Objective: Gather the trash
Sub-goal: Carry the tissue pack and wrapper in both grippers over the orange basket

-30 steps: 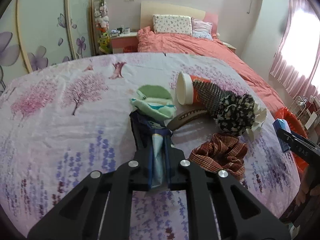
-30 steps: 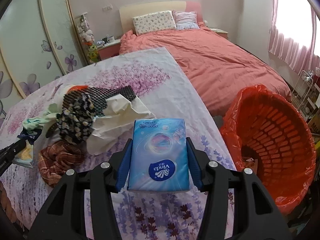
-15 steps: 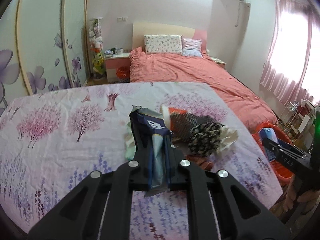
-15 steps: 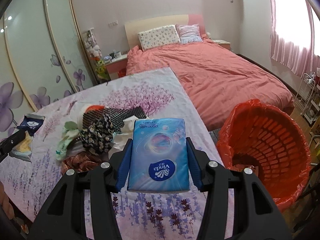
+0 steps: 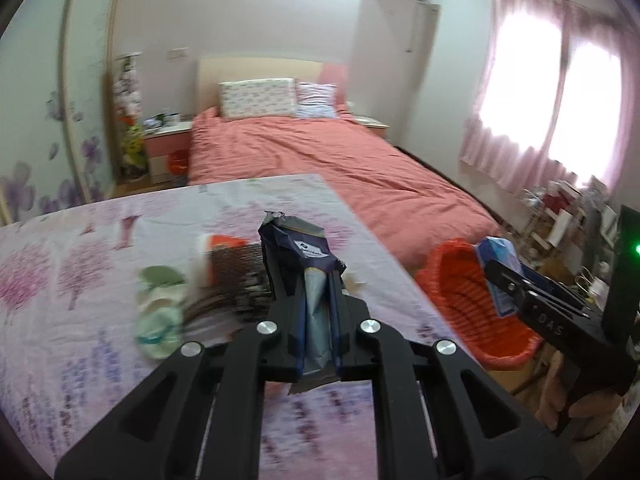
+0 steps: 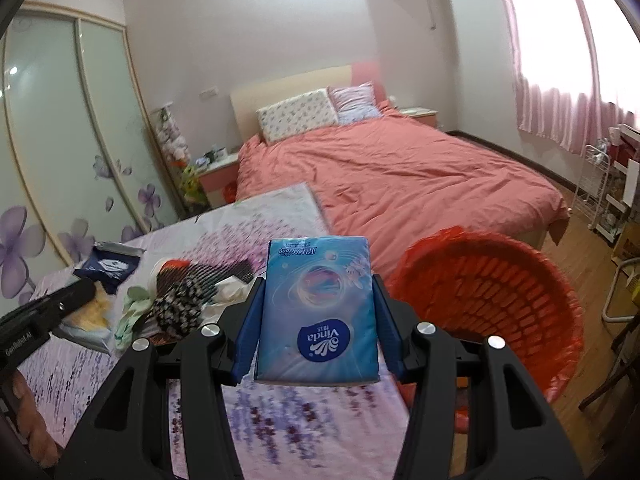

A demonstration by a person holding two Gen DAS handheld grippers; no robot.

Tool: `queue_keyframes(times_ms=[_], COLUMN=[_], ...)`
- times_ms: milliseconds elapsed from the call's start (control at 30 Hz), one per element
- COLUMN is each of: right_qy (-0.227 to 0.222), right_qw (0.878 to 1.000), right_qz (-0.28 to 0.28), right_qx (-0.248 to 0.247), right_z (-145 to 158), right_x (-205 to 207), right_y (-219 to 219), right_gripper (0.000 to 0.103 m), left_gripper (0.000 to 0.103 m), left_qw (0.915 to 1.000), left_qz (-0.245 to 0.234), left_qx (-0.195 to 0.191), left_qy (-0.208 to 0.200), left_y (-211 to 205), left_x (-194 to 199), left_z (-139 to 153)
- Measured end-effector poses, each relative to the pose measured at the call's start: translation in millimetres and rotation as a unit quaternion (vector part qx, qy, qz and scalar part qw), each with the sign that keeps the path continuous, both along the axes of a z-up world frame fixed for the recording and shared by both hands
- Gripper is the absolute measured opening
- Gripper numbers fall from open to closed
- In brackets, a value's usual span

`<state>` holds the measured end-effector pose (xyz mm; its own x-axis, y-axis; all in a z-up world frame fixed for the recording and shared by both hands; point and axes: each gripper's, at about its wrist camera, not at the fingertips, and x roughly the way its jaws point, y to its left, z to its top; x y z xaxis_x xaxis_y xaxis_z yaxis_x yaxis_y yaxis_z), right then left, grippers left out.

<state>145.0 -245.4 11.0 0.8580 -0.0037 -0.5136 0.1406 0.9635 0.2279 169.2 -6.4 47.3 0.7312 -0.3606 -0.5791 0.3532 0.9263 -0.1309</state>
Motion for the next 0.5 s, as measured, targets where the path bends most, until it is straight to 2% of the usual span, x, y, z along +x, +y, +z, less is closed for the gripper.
queue_keyframes(times_ms=[500], right_qy=[-0.013], right_qw=[0.995], right_qz=[-0.095], right_qx=[0.025], right_z=[-14], right_x=[-18], right_y=[-83], right_gripper=[0.051], left_gripper=[0.011], left_qw=[0.9934], left_qz=[-0.112], left_qx=[-0.013], left_qy=[0.017], left_y=[-119], left_x=[-1], left_z=[-19])
